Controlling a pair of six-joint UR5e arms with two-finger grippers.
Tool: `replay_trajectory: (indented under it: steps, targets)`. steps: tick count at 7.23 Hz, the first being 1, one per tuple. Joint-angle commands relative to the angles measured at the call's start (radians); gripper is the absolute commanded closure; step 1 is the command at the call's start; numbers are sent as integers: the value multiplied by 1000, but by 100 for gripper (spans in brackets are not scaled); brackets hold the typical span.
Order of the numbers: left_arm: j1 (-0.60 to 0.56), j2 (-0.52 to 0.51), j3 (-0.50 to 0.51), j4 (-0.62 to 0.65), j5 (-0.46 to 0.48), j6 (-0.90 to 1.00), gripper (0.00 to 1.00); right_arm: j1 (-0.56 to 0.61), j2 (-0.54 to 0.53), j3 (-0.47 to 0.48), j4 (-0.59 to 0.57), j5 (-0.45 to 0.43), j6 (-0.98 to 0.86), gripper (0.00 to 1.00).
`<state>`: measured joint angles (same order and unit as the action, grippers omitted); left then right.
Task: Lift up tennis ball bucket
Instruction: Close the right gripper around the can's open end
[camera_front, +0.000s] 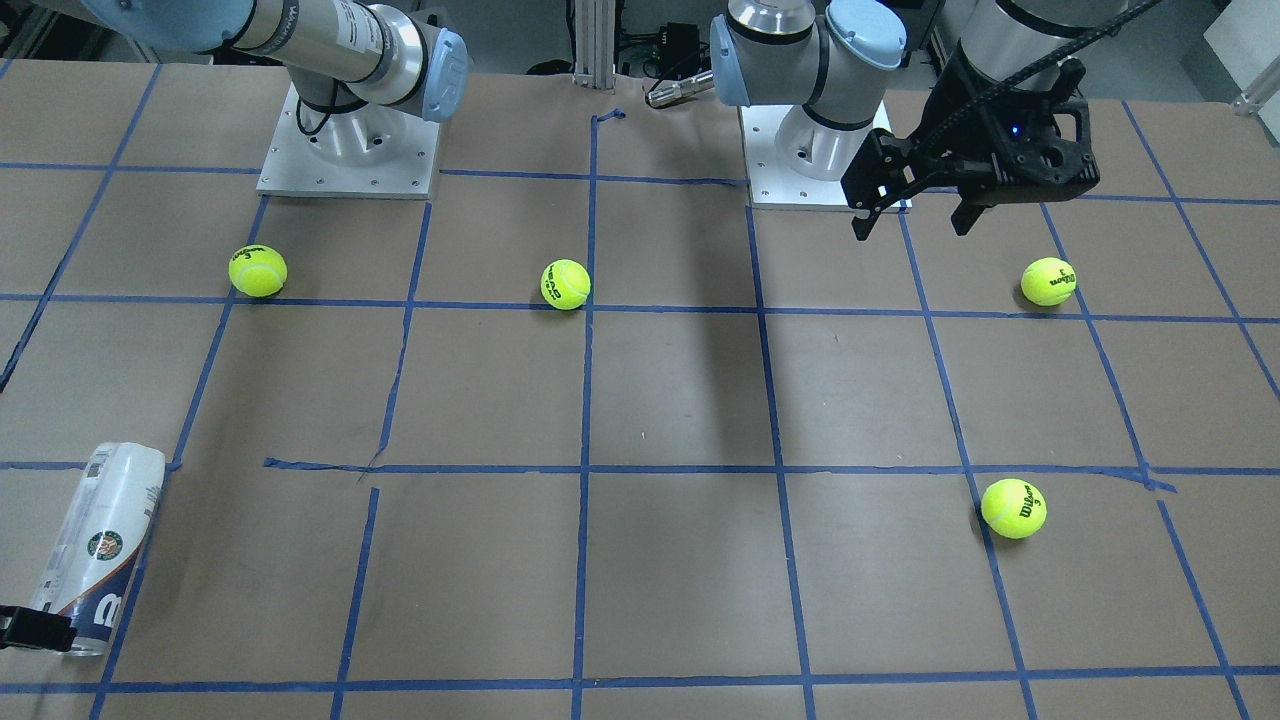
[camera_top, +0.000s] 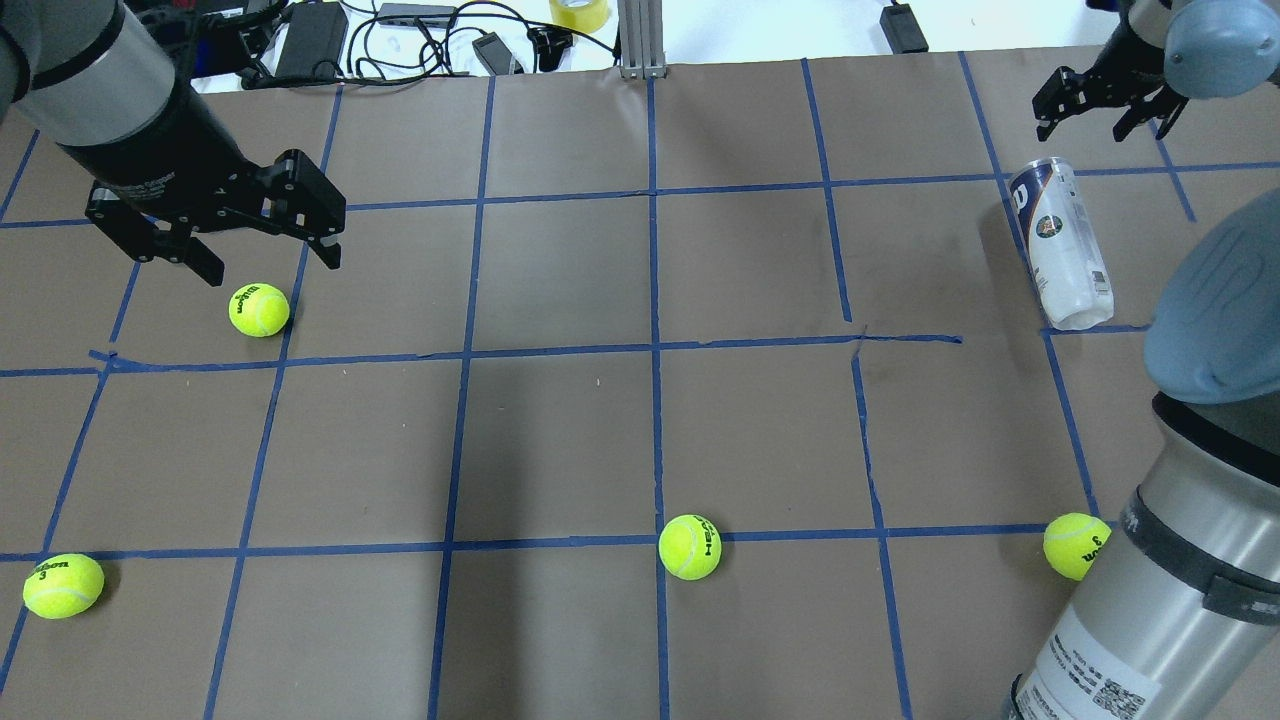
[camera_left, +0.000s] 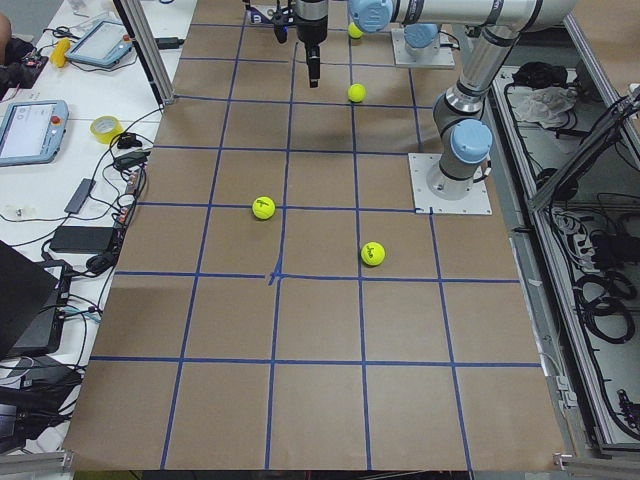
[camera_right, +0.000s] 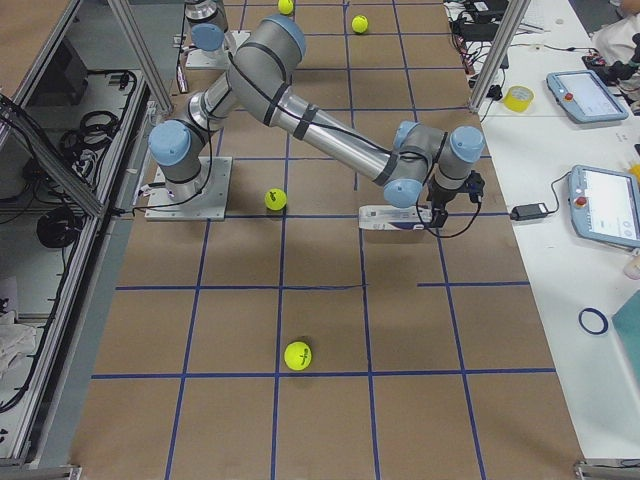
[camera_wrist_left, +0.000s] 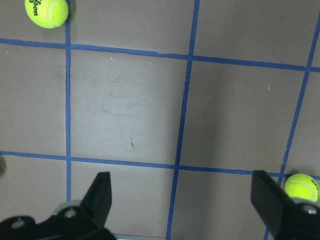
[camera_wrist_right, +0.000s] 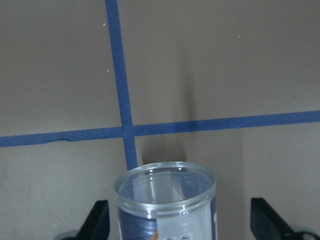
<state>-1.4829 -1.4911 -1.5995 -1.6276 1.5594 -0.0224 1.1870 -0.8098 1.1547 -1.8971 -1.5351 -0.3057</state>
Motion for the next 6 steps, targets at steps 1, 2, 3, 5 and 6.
replay_trajectory:
  steps: [1,2,3,5,6]
  targets:
    - [-2,-3,3,3,-5,-11,0,0,27,3,15,-9,-10,0]
    - [-2,-1,0,2,-2,-10,0,-1,41,4,13,-10,-16,0]
    - [1,-1,0,2,2,-4,0,2,58,0,-5,1,-15,0]
    - [0,-1,0,2,2,-2,0,2,80,0,-31,3,-18,0]
    - [0,-1,0,2,1,-2,0,2,78,2,-33,4,-23,11]
